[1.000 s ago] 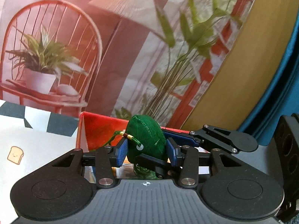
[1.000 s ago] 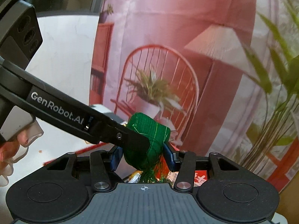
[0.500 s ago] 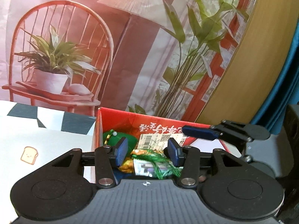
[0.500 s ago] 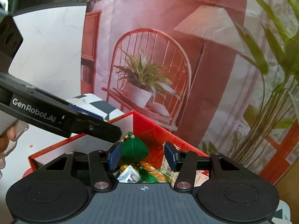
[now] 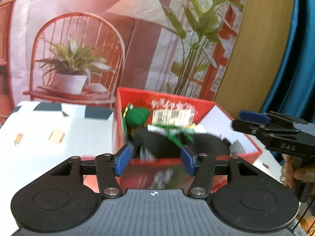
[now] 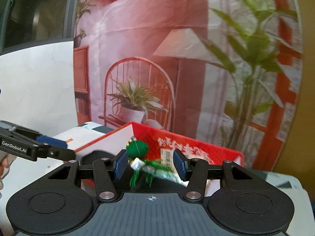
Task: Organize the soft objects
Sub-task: 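Withdraw both tools to the knotted white cloth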
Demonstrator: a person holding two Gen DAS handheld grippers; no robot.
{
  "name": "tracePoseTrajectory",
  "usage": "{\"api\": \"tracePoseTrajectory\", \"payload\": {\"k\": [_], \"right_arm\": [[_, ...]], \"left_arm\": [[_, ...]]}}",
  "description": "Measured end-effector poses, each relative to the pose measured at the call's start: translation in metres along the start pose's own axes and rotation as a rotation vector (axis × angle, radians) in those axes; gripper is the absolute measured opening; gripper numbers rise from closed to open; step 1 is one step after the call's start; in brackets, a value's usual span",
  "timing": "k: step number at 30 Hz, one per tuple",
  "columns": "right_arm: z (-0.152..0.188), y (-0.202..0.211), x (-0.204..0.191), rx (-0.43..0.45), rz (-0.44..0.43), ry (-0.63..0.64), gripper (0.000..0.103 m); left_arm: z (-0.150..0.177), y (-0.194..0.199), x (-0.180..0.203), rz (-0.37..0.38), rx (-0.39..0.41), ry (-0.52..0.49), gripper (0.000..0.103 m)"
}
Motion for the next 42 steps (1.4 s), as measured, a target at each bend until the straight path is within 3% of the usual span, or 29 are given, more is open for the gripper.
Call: {"api": "tracePoseTrajectory", "payload": {"k": [7,15,20,28,42], "right_arm": [[0.054,0.047,-0.014,0.029,0.049,-0.046,0.048],[0.121,0.056,-0.009,-0.072,0.111,-0.151,0.048],[0.153,0.050,-0.005,-0.117,0.146,-0.213,0.048],[0.173,0.042,0.010,-0.137,0.204,-0.292,0.054],[0.175,0.028,0.015,-0.201,0.191,-0.306,0.057]], "left_arm": [[0.044,0.001,-0.007,-0.029,-0.045,0.074,0.059],[0.083,-0.023,-0.004,-0.046,-0.130,0.126,0.059],[0.098,-0.026,-0.001,-0.056,-0.137,0.081,0.059],[0.110,-0.029,-0.004,-0.048,-0.134,0.070,0.058],[0.116,-0.031,-0.001,-0.036,-0.108,0.044,0.058]]}}
Point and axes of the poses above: each gripper's, at about its wrist camera, not at the fingertips, and y roughly against the way its jaws point, x to its right, z to its underside, the point moved 1 cm from there along -y, roughly the way its jaws point, and after that the axes turned 9 degrees about -z, right-handed, at the moved point
